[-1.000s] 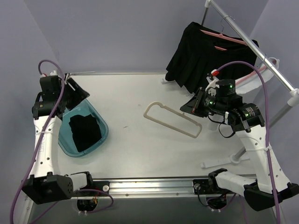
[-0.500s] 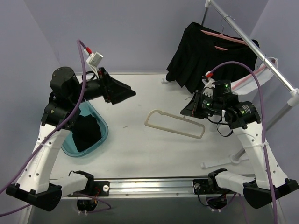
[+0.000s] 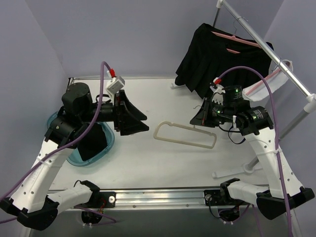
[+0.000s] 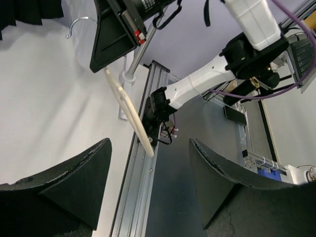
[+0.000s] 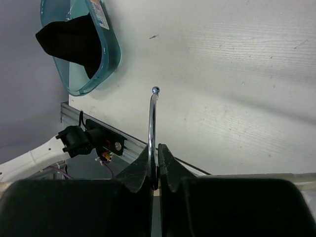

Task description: Remove the skirt from the hanger

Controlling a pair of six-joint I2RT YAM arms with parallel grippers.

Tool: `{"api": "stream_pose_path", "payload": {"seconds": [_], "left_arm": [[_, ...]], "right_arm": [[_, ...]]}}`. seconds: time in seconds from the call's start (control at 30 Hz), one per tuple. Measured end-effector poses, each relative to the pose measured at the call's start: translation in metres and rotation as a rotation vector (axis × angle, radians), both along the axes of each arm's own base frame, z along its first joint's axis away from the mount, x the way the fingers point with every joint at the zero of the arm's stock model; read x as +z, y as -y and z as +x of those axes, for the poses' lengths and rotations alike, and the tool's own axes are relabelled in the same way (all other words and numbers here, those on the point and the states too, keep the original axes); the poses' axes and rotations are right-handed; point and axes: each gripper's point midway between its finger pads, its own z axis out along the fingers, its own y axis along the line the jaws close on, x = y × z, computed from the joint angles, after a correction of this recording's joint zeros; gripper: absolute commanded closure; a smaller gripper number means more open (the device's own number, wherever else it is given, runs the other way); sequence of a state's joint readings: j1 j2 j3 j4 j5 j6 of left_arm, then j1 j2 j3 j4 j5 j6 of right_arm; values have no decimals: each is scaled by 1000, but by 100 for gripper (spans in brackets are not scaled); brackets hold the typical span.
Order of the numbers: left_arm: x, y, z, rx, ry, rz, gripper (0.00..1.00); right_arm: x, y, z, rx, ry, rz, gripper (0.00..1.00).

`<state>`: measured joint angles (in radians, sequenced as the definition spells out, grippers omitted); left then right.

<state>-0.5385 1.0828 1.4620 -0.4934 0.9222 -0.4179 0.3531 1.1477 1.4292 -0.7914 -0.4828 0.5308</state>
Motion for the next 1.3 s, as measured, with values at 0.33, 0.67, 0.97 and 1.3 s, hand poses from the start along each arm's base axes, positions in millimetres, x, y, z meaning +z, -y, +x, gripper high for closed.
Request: {"api": "stream_pose_path", "payload": {"seconds": [0.33,0.67,0.97,1.3], "left_arm": [[-34,31,-7,-58,-46,108,28],[-54,53,-4,-24,-97,203,75],[-82,45,10,62,-179,339,98],[-88,21,1,53,-206,387,98]], "right_arm": [[0,-1,-1,6,-2,3,100],[11,-9,-5,27,13,29,100],[19,-13,-10,48,25,63,40],[47,-16,-17,80,97,108,35]]}}
